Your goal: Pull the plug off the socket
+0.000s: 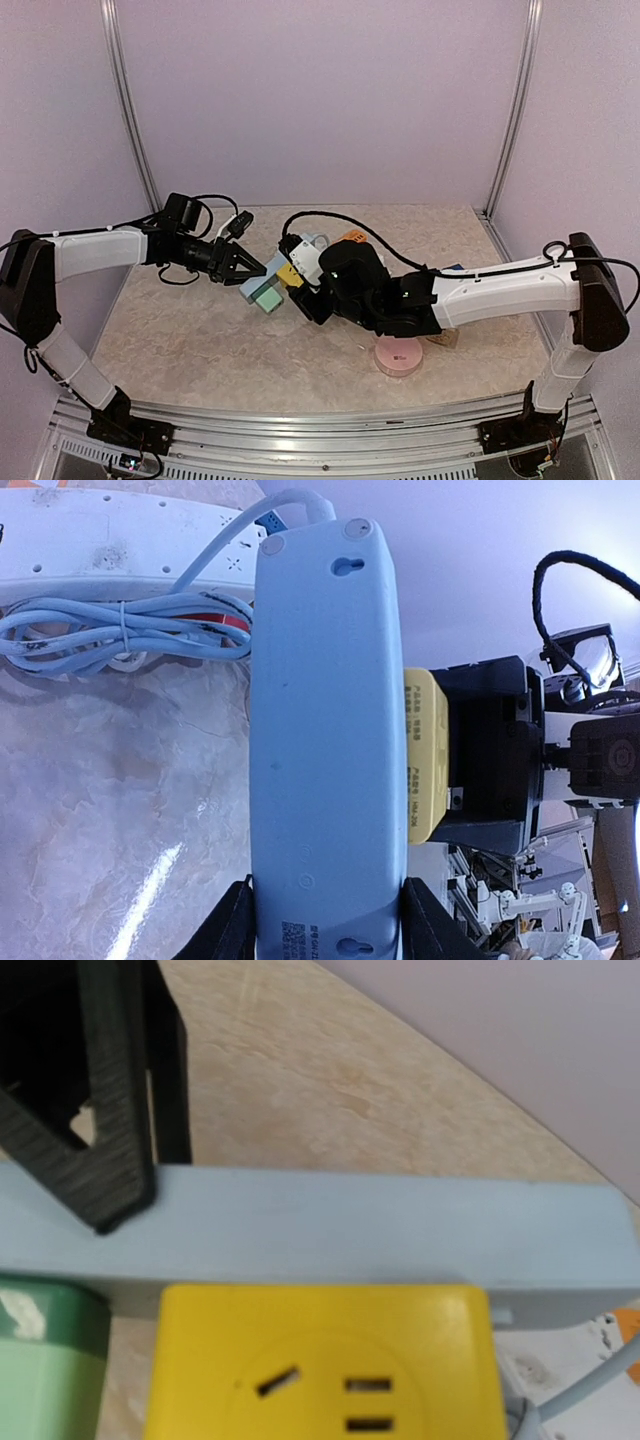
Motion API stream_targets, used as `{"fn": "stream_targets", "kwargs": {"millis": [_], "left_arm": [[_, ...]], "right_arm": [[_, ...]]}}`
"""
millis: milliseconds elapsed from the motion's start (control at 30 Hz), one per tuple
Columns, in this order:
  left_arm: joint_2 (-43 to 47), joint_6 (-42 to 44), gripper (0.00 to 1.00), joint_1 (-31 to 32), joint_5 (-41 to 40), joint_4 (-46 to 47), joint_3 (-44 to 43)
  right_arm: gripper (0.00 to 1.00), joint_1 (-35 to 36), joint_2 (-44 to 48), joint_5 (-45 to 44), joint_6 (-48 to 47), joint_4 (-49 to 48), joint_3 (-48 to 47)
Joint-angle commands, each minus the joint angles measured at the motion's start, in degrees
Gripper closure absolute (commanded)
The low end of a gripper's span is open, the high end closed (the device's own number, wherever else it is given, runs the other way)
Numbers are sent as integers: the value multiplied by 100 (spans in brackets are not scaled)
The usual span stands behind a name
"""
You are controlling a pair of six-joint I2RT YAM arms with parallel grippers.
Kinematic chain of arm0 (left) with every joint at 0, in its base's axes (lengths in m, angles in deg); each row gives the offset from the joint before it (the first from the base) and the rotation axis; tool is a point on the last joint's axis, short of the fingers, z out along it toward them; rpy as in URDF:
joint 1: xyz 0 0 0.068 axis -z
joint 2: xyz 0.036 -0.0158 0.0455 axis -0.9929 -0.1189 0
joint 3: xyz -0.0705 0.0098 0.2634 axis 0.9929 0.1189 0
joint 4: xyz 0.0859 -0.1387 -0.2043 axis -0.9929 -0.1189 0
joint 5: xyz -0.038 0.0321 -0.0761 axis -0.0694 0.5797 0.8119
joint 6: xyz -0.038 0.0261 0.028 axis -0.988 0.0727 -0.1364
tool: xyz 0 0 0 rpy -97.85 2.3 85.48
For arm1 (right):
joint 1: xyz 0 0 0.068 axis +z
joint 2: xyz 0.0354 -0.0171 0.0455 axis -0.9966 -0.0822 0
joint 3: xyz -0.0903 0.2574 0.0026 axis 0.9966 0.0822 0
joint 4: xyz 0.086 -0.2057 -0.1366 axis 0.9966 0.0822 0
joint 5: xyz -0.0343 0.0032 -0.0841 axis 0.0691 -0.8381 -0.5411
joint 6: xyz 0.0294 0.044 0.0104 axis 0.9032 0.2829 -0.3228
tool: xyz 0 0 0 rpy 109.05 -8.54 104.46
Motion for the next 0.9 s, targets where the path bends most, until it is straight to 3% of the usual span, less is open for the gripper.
{"fn": "stream_targets", "kwargs": {"millis": [0, 167, 467, 533, 700, 767, 867], "left_arm": [[57, 100, 89, -143, -610, -53, 55], [74, 94, 89, -160, -634, -50, 55], [84, 72, 87, -183, -517, -13, 64], [98, 76, 75, -174, -393, 30, 64], [427, 79, 27, -156, 2, 385, 191], [566, 33, 17, -133, 295, 558, 261], [572, 137, 12, 13, 443, 437, 203]], "right_arm": [[100, 22, 13, -852, -323, 52, -278], [100, -56, 292, -466, -137, -206, -49], [100, -603, 1268, 1386, 459, -1352, 1022], [100, -601, 1336, 1712, 309, -1530, 1157], [100, -597, 1504, 2490, -182, -1911, 1485], [100, -560, 1549, 2681, -361, -1870, 1479], [100, -432, 1588, 2724, -604, -1852, 1464]]}}
